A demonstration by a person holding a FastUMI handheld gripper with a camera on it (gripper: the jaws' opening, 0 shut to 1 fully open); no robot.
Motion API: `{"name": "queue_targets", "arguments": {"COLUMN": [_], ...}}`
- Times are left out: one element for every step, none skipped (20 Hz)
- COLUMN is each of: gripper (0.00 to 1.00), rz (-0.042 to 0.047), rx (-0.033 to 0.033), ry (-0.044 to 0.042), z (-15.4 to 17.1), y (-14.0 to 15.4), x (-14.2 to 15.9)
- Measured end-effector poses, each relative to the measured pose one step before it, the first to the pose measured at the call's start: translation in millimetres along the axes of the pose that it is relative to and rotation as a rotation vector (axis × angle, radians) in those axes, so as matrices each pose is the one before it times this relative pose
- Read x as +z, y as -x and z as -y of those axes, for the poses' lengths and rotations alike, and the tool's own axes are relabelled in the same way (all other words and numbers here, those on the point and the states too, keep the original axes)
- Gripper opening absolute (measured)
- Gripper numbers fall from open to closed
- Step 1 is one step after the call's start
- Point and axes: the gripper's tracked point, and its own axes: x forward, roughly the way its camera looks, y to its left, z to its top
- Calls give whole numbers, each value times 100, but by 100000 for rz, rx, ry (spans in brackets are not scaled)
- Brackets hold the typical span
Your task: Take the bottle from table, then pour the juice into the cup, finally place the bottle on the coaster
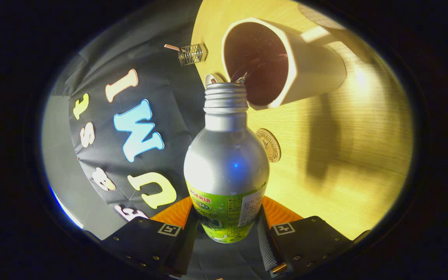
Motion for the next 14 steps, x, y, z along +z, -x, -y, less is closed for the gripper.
{"name": "queue_targets", "arguments": {"gripper": [70, 70, 70, 70, 70, 70, 70, 70, 70, 70, 70, 70, 70, 70], "rz": [-102, -134, -163, -41, 132, 64, -254, 31, -44, 6, -192, 147, 18, 206], "rx": [167, -69, -228, -147, 201, 58, 65, 409, 162, 220, 131, 52, -238, 198], "ry": [-1069, -819, -572, -855, -905, -811, -874, -728, -888, -917, -1093, -934, -1140, -1288], "z": [-82, -64, 0, -66, -165, -184, -28, -346, -197, -104, -56, -86, -9, -177], "y": [-140, 30, -45, 117, 57, 127, 57, 8, -65, 203, 186, 118, 66, 46], "x": [-80, -111, -41, 37, 29, -48, -90, -81, 20, -2, -62, -34, -49, -36]}}
